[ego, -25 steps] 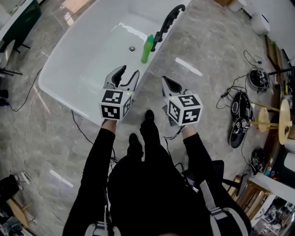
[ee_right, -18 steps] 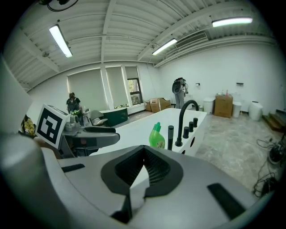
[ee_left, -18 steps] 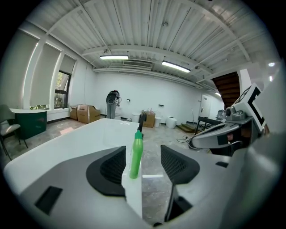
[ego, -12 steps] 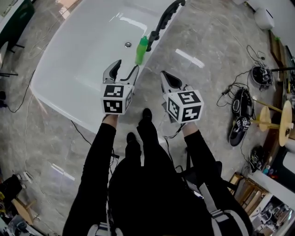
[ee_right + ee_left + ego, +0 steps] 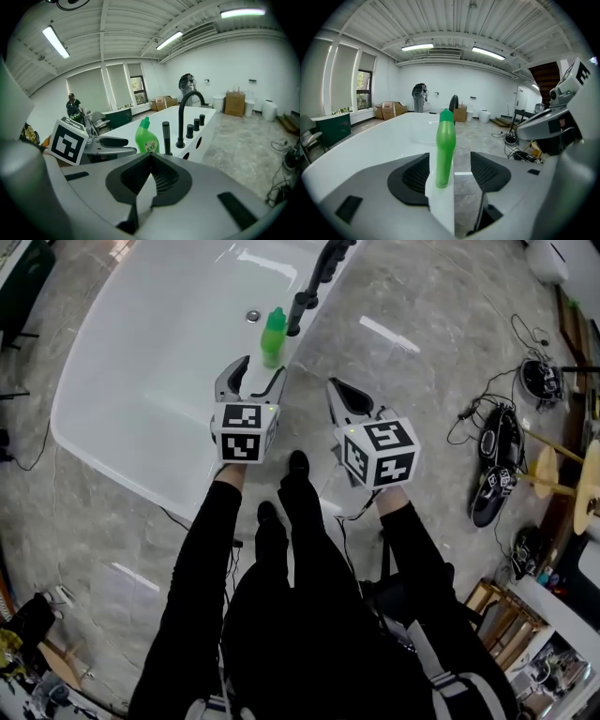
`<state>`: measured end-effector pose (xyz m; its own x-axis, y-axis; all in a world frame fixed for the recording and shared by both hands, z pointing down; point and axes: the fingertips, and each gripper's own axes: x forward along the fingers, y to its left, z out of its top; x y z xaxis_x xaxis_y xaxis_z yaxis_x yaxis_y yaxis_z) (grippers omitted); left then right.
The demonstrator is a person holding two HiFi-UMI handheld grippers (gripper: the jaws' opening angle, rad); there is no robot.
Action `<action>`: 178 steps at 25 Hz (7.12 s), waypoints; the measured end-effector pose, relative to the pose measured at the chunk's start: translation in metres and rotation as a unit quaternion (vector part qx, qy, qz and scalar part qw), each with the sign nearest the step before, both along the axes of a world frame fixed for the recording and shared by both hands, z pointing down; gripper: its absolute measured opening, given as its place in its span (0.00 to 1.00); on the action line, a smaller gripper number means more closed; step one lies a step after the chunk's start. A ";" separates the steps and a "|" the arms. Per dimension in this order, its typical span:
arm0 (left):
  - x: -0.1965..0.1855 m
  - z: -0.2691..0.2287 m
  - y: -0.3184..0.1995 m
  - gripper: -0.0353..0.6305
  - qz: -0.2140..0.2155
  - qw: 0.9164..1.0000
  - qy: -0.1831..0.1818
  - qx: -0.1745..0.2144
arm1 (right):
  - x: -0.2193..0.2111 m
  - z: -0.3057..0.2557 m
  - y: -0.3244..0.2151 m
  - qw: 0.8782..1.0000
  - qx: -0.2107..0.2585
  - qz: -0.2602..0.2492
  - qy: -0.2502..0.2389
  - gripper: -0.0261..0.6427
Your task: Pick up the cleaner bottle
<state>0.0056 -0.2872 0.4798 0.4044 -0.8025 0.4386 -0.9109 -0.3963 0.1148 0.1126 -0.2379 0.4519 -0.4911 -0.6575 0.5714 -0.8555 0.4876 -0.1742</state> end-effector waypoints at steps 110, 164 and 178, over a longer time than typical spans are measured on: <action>-0.022 0.032 -0.070 0.36 -0.113 0.992 -0.033 0.054 | -0.037 0.058 -0.062 0.996 -0.058 -0.068 -0.027 0.04; -0.247 -0.106 0.171 0.35 -0.226 0.969 -0.056 0.086 | -0.229 -0.072 0.090 0.976 0.058 -0.207 -0.037 0.04; -0.281 -0.119 0.225 0.35 -0.239 0.965 -0.060 0.086 | -0.241 -0.079 0.123 0.972 0.072 -0.220 -0.025 0.04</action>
<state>-0.2757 -0.0624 0.3612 -0.0759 -0.9500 0.3029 -0.9971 0.0689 -0.0337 -0.1283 -0.1153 0.3731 -0.7683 -0.4491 0.4560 -0.5505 0.8272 -0.1129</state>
